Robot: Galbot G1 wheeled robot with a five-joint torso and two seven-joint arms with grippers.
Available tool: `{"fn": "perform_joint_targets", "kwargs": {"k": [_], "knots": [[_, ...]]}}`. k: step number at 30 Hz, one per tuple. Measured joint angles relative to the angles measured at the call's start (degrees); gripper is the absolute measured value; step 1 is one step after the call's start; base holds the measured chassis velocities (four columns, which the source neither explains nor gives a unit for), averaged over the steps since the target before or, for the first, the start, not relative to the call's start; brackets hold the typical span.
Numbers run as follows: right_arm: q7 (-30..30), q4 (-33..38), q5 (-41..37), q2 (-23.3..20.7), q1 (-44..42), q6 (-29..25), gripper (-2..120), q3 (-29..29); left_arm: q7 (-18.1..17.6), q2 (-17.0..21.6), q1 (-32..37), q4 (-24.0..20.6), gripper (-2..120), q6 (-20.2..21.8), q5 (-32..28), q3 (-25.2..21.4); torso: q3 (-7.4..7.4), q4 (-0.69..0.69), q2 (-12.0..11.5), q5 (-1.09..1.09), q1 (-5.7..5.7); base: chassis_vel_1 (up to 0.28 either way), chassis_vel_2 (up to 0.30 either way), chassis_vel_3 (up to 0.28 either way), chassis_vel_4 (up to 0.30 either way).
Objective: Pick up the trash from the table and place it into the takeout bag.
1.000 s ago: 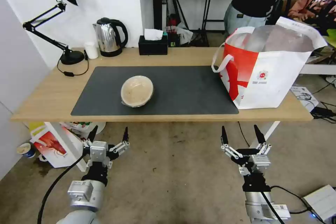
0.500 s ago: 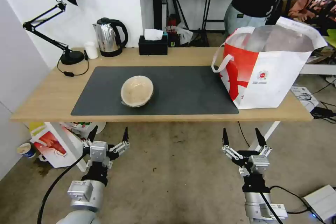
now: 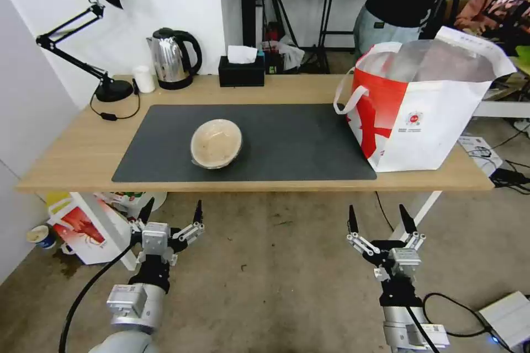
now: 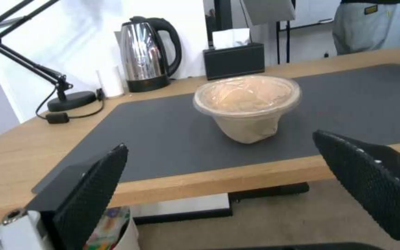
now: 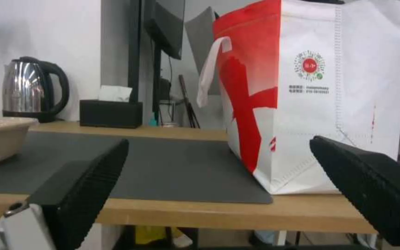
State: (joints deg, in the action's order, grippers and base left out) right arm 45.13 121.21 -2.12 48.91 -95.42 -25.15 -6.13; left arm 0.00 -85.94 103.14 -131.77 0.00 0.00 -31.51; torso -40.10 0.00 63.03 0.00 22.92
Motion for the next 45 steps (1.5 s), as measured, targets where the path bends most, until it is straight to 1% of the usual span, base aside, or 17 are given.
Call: {"fn": "perform_joint_targets", "kwargs": {"k": [40, 43, 45], "knots": [[-0.73, 0.12, -0.07, -0.31, 0.13, 0.12, 100, -0.13, 0.0, 0.0, 0.0, 0.0, 100, 0.0, 0.0, 0.0, 0.0, 0.0, 0.0, 0.0, 0.0, 0.0, 0.0, 0.0, 0.0], [-0.73, 0.12, -0.07, -0.31, 0.13, 0.12, 100, -0.13, -0.37, -0.02, 0.0, -0.01, 100, 0.0, 0.03, 0.13, 0.0, 0.0, 0.0, 0.0, 0.0, 0.0, 0.0, 0.0, 0.0], [-0.72, 0.12, -0.07, -0.31, 0.13, 0.12, 100, -0.14, -3.48, -0.57, -0.02, -0.33, 100, 0.0, 0.45, 1.53, 0.0, 0.0, 0.0, 0.0, 0.0, 0.0, 0.0, 0.0, 0.0]]}}
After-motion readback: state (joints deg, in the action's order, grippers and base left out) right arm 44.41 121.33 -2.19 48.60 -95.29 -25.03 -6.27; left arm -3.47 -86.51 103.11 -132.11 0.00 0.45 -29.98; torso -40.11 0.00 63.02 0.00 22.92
